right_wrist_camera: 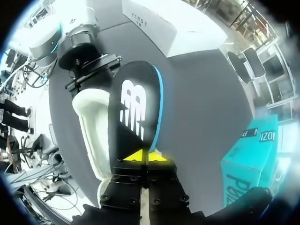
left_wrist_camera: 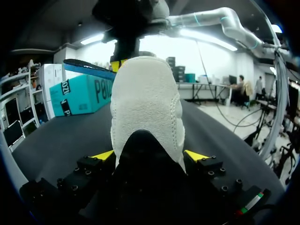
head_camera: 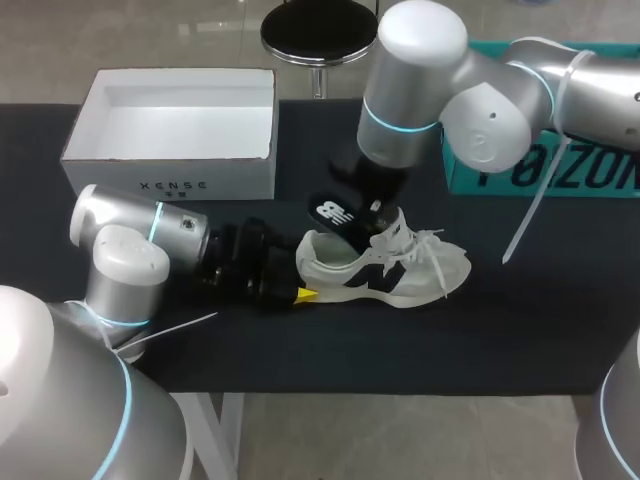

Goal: Take the shoe out of the shoebox, open the shoe tongue, remove and reinsert the insole, then place the shoe into the shoebox

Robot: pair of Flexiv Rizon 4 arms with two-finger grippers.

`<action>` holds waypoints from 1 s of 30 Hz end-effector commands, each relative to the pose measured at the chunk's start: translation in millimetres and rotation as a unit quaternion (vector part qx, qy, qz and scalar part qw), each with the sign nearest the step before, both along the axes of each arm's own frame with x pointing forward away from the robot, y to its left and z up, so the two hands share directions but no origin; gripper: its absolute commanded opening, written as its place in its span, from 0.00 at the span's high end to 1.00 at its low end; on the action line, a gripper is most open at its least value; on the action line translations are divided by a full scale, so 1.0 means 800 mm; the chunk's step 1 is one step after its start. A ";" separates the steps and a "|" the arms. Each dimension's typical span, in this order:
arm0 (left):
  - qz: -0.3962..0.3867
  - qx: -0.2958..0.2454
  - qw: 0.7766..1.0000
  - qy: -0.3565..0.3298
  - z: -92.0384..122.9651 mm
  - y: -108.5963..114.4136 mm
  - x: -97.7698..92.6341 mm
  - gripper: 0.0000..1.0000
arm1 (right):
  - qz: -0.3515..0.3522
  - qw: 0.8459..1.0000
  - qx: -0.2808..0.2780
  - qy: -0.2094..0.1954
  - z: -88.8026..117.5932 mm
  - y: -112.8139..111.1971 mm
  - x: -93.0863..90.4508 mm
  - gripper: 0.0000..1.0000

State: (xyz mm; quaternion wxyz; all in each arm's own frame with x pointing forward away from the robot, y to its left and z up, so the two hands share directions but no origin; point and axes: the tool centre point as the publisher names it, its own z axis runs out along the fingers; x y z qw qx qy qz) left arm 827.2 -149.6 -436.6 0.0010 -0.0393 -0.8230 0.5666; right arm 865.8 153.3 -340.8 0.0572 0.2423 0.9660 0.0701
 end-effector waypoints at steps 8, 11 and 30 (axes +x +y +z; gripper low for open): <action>0.000 0.001 1.000 0.000 -0.003 -0.002 0.000 1.00 | 0.007 0.999 0.019 -0.037 0.028 0.044 0.037 1.00; 0.000 0.001 1.000 0.000 -0.003 -0.002 0.000 1.00 | 0.005 0.998 0.022 -0.052 0.044 0.048 0.044 1.00; 0.000 0.001 1.000 0.000 -0.003 -0.002 0.000 1.00 | 0.011 0.999 0.045 -0.016 -0.004 0.062 0.011 1.00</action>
